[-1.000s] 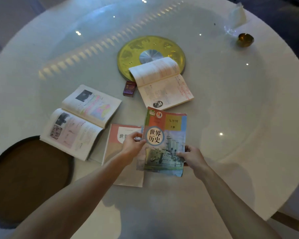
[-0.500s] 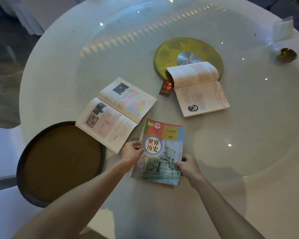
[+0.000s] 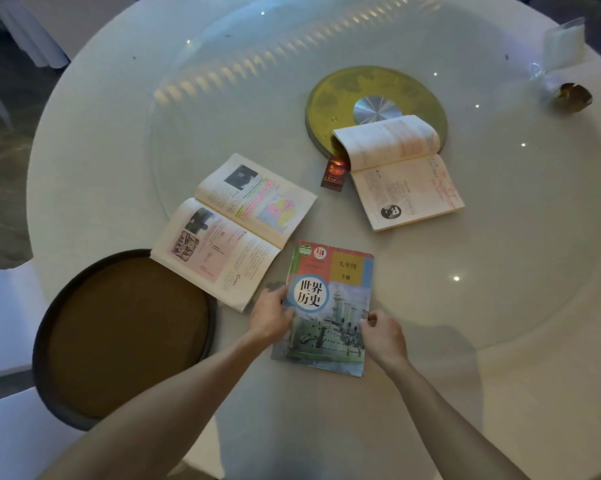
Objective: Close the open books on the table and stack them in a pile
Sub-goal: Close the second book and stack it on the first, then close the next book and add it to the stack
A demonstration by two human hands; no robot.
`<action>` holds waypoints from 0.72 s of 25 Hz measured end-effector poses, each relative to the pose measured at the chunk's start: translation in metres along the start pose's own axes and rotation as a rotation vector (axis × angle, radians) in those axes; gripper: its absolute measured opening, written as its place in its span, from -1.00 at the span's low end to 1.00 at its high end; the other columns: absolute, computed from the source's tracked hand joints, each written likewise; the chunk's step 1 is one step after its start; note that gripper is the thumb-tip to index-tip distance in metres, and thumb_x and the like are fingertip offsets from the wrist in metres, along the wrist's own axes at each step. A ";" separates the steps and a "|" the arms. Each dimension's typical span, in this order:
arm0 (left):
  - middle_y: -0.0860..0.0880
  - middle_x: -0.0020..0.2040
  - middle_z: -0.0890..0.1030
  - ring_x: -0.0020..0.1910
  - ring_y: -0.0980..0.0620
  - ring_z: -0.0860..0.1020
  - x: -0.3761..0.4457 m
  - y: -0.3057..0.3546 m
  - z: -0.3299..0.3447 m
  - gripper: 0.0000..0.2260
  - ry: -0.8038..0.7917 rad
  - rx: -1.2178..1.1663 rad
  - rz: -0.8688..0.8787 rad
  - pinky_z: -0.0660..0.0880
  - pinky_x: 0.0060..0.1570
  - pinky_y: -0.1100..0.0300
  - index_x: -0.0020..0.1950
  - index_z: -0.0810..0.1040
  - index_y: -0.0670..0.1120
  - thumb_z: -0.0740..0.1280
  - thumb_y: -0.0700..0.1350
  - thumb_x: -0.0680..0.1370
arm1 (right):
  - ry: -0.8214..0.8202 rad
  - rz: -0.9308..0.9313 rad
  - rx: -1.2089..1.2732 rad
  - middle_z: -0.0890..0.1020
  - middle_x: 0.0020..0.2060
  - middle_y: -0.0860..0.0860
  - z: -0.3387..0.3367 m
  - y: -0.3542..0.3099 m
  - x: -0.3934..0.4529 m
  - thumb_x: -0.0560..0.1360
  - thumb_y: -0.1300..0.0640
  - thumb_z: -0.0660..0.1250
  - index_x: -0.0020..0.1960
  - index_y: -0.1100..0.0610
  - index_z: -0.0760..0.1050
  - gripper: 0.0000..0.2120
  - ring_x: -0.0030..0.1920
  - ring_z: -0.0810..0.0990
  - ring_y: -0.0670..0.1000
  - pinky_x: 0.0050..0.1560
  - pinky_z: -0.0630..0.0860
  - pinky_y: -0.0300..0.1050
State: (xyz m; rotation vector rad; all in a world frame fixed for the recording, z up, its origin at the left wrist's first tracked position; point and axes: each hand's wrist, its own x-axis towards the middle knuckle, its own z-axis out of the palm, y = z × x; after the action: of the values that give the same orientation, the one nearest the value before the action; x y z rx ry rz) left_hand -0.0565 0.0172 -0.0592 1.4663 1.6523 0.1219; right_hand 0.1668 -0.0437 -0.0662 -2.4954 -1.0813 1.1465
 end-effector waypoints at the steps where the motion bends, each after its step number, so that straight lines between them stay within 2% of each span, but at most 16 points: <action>1: -0.02 0.10 0.60 0.05 0.03 0.57 0.002 0.001 -0.002 -0.61 -0.013 -0.038 0.004 0.55 -0.04 0.17 0.36 0.58 0.05 0.35 -0.19 0.54 | 0.007 0.011 0.015 0.68 -0.08 0.09 0.001 0.000 0.000 0.57 0.10 0.29 0.00 0.18 0.58 -0.84 -0.05 0.64 0.16 -0.03 0.55 0.03; 3: 0.04 0.04 0.70 -0.07 0.09 0.65 0.006 0.000 -0.003 -0.64 -0.029 -0.089 -0.005 0.61 -0.24 0.18 0.30 0.62 0.03 0.35 -0.21 0.53 | 0.015 0.023 0.041 0.67 -0.08 0.10 0.001 0.001 0.001 0.56 0.12 0.29 -0.02 0.19 0.56 -0.85 -0.06 0.63 0.17 -0.04 0.54 0.04; 4: 0.05 0.02 0.71 -0.10 0.08 0.67 0.007 0.002 -0.005 -0.65 -0.032 -0.093 -0.006 0.65 -0.25 0.13 0.29 0.62 0.03 0.35 -0.20 0.53 | 0.018 0.029 0.053 0.67 -0.09 0.11 0.001 0.002 0.003 0.56 0.13 0.29 -0.02 0.19 0.56 -0.86 -0.06 0.62 0.17 -0.06 0.53 0.03; 8: -0.02 0.04 0.69 -0.09 0.05 0.65 0.012 0.016 -0.005 -0.66 -0.042 -0.148 -0.009 0.68 -0.08 0.02 0.30 0.61 0.01 0.37 -0.22 0.54 | 0.050 0.056 0.078 0.67 -0.12 0.12 -0.007 0.001 0.010 0.55 0.14 0.30 -0.06 0.20 0.54 -0.88 -0.10 0.61 0.17 -0.12 0.50 0.02; 12: -0.03 0.02 0.66 -0.10 0.08 0.62 0.017 0.022 -0.007 -0.62 -0.028 -0.204 -0.029 0.59 -0.16 0.20 0.38 0.56 -0.09 0.41 -0.13 0.56 | 0.025 0.066 -0.005 0.61 -0.15 0.06 -0.020 -0.005 0.014 0.54 0.11 0.29 -0.04 0.16 0.48 -0.89 -0.11 0.58 0.16 -0.12 0.50 0.04; 13: -0.05 0.06 0.66 -0.05 0.05 0.62 0.019 0.020 -0.011 -0.59 0.000 -0.229 -0.049 0.57 -0.12 0.21 0.41 0.53 -0.12 0.41 -0.11 0.56 | 0.052 0.029 -0.057 0.59 -0.09 0.05 -0.022 -0.011 0.014 0.54 0.09 0.29 0.03 0.13 0.47 -0.88 -0.06 0.58 0.15 -0.11 0.50 0.03; 15: -0.08 0.15 0.66 0.06 0.02 0.61 0.022 0.015 -0.025 -0.59 0.086 -0.255 -0.071 0.56 0.02 0.17 0.41 0.52 -0.13 0.40 -0.07 0.57 | 0.157 -0.103 -0.155 0.56 0.09 0.10 -0.023 -0.029 0.017 0.55 0.07 0.31 0.25 0.13 0.45 -0.70 0.10 0.56 0.16 -0.01 0.54 0.05; 18: -0.06 0.11 0.67 0.04 0.03 0.62 0.033 0.004 -0.065 -0.66 0.235 -0.255 -0.047 0.54 0.02 0.17 0.32 0.57 -0.10 0.40 -0.02 0.58 | 0.157 -0.378 -0.194 0.52 0.22 0.15 -0.008 -0.077 0.022 0.58 0.07 0.35 0.40 0.22 0.43 -0.57 0.23 0.52 0.15 0.13 0.54 0.06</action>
State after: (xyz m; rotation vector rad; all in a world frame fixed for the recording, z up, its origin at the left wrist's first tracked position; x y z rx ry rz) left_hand -0.0930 0.0757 -0.0359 1.2552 1.7825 0.4771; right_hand 0.1408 0.0271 -0.0393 -2.3214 -1.5941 0.7582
